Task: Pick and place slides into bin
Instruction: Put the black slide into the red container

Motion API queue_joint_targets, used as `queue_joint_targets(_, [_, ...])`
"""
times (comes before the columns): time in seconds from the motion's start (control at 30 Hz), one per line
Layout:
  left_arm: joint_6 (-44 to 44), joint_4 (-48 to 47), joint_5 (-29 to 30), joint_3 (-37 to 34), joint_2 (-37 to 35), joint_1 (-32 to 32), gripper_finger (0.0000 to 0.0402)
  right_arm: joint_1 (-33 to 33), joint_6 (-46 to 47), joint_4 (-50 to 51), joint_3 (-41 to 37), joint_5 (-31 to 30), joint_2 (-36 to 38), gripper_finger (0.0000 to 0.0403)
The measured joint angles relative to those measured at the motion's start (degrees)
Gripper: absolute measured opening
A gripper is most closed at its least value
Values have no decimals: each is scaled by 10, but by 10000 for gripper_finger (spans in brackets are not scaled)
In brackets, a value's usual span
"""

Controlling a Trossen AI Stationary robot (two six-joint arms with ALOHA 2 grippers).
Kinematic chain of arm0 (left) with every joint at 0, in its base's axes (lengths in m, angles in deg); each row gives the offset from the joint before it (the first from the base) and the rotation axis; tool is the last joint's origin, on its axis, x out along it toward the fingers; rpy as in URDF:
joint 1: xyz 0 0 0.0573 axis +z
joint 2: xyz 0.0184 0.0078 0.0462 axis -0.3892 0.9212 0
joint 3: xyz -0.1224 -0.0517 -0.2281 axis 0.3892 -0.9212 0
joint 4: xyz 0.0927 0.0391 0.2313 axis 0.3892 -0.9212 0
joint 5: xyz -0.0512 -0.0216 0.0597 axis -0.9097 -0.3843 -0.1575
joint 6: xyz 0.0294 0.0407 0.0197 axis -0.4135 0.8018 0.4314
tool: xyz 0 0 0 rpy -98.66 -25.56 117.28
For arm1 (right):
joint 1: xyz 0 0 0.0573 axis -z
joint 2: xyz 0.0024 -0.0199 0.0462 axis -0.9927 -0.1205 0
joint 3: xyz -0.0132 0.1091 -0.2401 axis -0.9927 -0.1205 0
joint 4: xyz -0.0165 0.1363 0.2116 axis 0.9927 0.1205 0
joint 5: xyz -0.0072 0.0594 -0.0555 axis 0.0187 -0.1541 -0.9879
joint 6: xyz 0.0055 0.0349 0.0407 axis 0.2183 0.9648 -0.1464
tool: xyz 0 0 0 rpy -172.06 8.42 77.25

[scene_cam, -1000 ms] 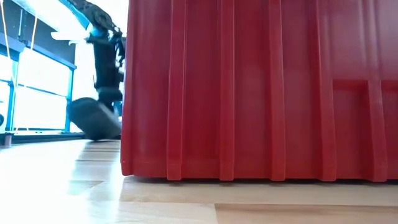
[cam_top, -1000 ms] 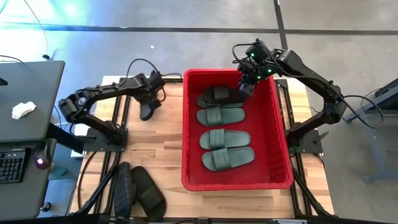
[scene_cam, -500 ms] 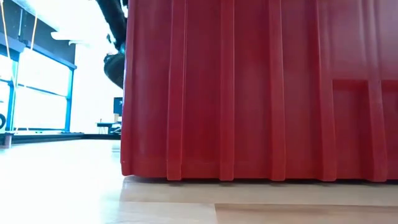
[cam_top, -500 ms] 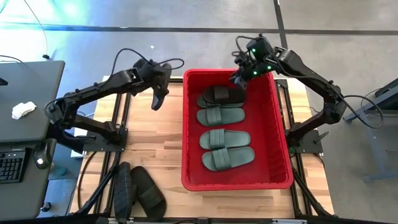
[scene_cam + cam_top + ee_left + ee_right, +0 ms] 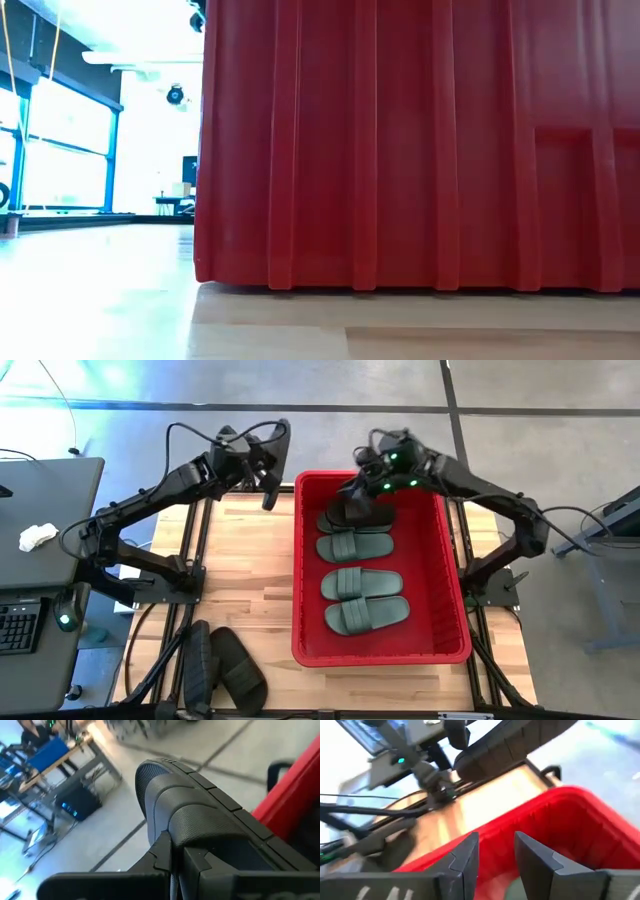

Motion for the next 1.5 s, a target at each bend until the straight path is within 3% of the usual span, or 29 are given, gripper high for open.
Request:
queue_joint_targets(0.23, [0, 100, -11, 0, 6, 0, 0, -60, 3, -85, 0, -140, -59, 115])
queue_joint_targets(0.47, [10, 128, -34, 0, 6, 0, 0, -80, 6, -157, -1, -141, -103, 120])
queue_joint_targets(0.67, [13, 128, -48, 0, 6, 0, 0, -98, 32, -227, -1, -115, -135, 166])
queue_joint_targets(0.93, [26, 128, -44, 0, 6, 0, 0, -118, 193, -314, -1, -153, -160, 226])
queue_joint_targets(1.23, [24, 162, 1, 0, 39, -2, 0, -133, 230, -342, -1, -257, -161, 229])
queue_joint_targets(1.5, [26, 229, 62, 0, 73, -28, 0, -140, 186, -276, -1, -422, -164, 229])
